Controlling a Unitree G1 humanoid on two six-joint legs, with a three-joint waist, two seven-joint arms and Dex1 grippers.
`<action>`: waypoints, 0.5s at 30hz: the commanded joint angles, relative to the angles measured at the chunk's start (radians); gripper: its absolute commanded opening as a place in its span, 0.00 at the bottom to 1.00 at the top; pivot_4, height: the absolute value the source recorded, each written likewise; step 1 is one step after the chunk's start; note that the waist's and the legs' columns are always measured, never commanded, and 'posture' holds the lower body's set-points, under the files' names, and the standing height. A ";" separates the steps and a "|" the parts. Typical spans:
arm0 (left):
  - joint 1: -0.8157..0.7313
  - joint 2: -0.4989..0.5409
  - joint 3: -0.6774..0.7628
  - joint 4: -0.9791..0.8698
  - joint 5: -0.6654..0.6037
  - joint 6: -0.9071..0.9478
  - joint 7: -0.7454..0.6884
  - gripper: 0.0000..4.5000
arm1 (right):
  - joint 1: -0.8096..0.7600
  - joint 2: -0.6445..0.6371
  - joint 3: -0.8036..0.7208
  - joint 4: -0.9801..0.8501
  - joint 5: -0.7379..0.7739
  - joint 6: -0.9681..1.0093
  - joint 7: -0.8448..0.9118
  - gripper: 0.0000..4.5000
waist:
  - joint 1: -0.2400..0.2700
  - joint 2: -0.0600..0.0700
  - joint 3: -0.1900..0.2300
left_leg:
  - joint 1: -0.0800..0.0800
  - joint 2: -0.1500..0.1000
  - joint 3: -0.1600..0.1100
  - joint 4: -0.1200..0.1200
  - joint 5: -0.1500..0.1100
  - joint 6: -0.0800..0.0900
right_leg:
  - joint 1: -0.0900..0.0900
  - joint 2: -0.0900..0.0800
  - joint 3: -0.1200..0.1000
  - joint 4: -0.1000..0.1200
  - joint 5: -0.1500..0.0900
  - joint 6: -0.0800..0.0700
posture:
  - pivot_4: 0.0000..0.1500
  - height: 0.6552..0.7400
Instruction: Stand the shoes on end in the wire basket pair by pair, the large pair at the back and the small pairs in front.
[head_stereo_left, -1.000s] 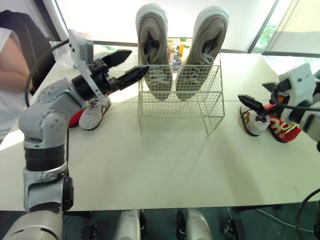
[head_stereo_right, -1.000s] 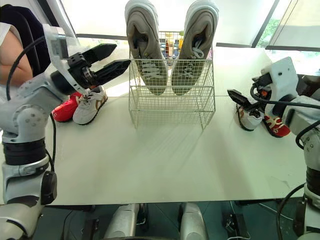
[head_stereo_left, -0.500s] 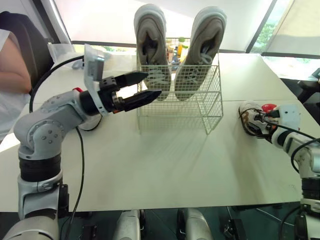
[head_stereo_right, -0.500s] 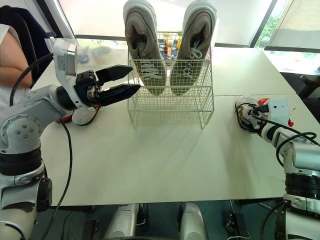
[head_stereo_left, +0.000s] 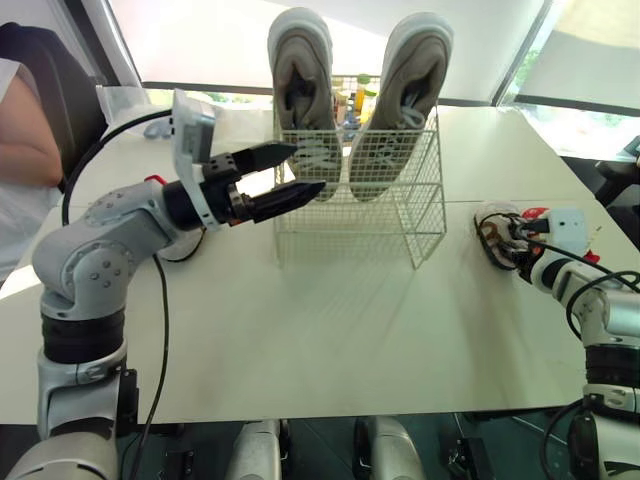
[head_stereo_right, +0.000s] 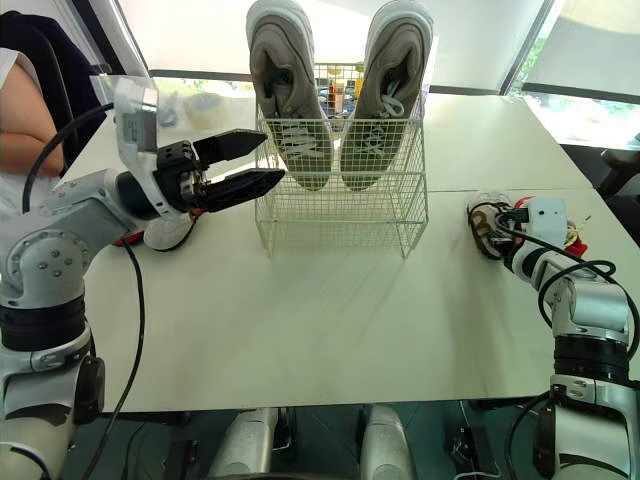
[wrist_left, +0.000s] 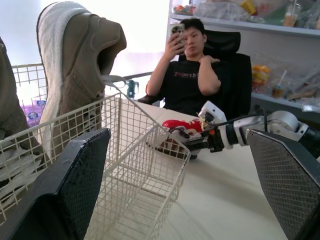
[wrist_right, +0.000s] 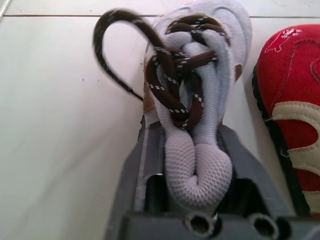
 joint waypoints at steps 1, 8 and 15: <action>-0.040 -0.007 0.005 0.035 0.002 -0.015 -0.005 1.00 | -0.026 -0.047 -0.036 -0.121 0.004 0.009 0.003 0.04 | 0.000 0.000 0.000 | 0.000 0.000 0.000 0.000 0.000 0.000 | 0.000 0.000 0.000 0.000 0.000 0.000 | 1.00 1.00; -0.145 0.001 0.034 0.208 -0.032 0.026 -0.047 1.00 | -0.170 -0.195 -0.094 -0.342 0.027 -0.038 0.052 0.04 | 0.003 0.003 0.001 | -0.001 0.000 0.000 0.000 0.000 0.000 | -0.002 0.000 0.000 -0.001 0.000 0.000 | 1.00 1.00; -0.286 0.036 0.024 0.407 -0.039 0.097 -0.174 1.00 | -0.299 -0.292 -0.019 -0.596 0.149 -0.200 0.329 0.04 | 0.000 0.002 0.001 | -0.001 0.000 0.000 -0.003 0.000 0.000 | -0.001 0.001 0.000 -0.005 0.000 0.000 | 1.00 1.00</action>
